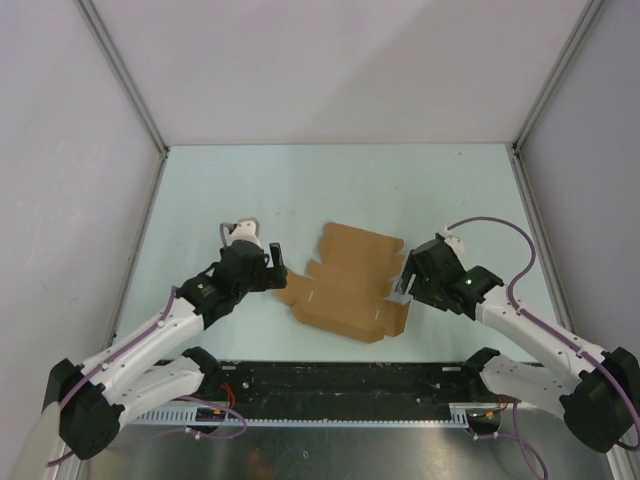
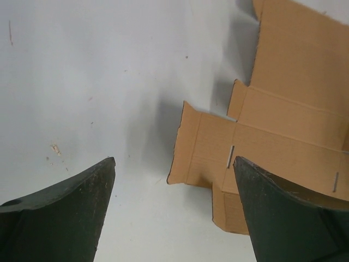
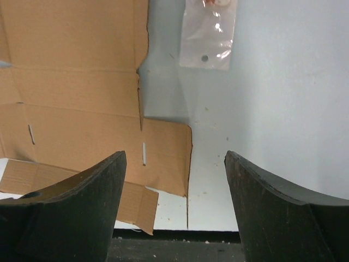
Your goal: Fold the paper box
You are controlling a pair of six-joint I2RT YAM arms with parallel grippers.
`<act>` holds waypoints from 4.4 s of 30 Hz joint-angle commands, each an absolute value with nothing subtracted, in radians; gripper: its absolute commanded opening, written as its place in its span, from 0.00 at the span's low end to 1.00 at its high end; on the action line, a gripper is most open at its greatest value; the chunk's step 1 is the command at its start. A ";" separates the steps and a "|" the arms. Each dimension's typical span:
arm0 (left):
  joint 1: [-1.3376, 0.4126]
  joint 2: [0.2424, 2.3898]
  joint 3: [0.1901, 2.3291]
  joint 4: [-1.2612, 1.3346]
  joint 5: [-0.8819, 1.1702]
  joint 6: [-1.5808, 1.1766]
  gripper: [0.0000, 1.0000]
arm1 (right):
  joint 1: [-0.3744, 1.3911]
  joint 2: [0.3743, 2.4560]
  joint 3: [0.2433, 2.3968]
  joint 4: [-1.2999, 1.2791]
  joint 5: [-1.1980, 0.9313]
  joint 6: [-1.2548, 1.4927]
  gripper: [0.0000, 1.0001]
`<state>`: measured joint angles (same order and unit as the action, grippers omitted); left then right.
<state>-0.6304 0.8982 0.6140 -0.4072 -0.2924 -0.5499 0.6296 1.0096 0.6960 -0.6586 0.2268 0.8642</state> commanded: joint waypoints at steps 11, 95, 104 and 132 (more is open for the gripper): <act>-0.676 0.992 0.595 -0.413 -0.374 -0.607 0.93 | 0.664 0.890 0.572 -0.677 0.114 0.965 0.70; -0.946 0.934 0.439 -0.298 -0.242 -0.836 0.70 | 1.028 1.126 0.618 -0.549 0.186 1.261 0.52; -1.006 1.023 0.483 -0.298 -0.293 -0.848 0.63 | 1.029 1.167 0.617 -0.517 0.192 1.250 0.43; -1.040 1.135 0.610 -0.290 -0.351 -0.766 0.62 | 1.029 1.181 0.617 -0.535 0.238 1.218 0.22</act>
<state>-1.0256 1.1168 0.5518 -0.3027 -0.3172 -0.8005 1.0245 1.1931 0.5838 -0.5285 0.1967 1.2266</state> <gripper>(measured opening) 0.624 0.225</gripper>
